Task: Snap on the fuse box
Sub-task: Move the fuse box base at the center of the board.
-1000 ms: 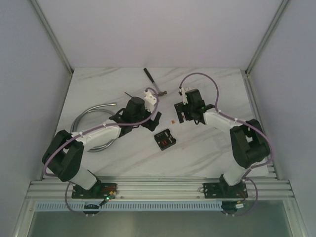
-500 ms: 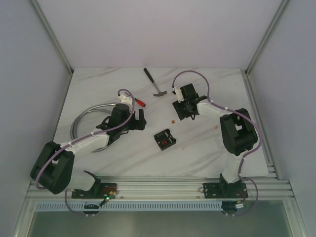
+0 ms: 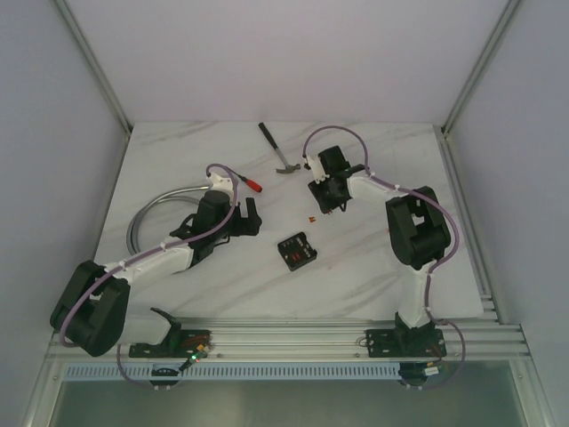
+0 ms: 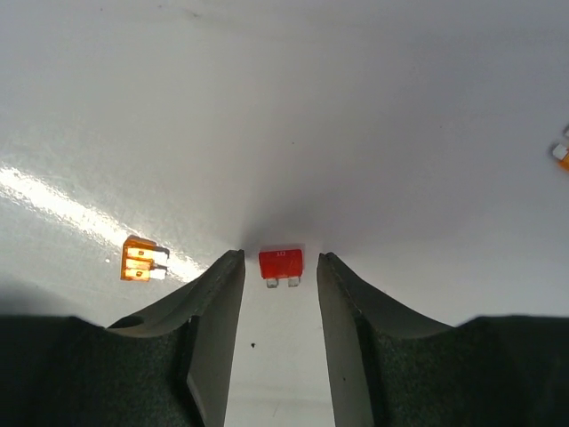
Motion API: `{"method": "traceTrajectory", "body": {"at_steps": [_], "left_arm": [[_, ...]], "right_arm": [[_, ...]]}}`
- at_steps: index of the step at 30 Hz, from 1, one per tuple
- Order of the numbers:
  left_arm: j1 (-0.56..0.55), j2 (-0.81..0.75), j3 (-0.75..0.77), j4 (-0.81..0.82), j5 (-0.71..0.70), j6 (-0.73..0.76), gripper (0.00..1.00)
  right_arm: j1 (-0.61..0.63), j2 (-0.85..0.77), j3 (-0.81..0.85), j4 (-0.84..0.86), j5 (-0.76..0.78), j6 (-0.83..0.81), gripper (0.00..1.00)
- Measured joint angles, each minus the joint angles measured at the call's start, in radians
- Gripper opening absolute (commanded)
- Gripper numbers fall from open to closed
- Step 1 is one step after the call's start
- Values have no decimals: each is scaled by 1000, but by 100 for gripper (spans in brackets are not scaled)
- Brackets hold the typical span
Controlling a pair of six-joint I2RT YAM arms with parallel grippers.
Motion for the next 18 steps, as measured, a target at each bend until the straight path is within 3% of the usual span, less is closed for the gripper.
{"method": "traceTrajectory", "body": {"at_steps": [18], "left_arm": [[0,0,0,2,13,-3,100]], "right_arm": [[0,58,82,-89,-11,-11,35]]}}
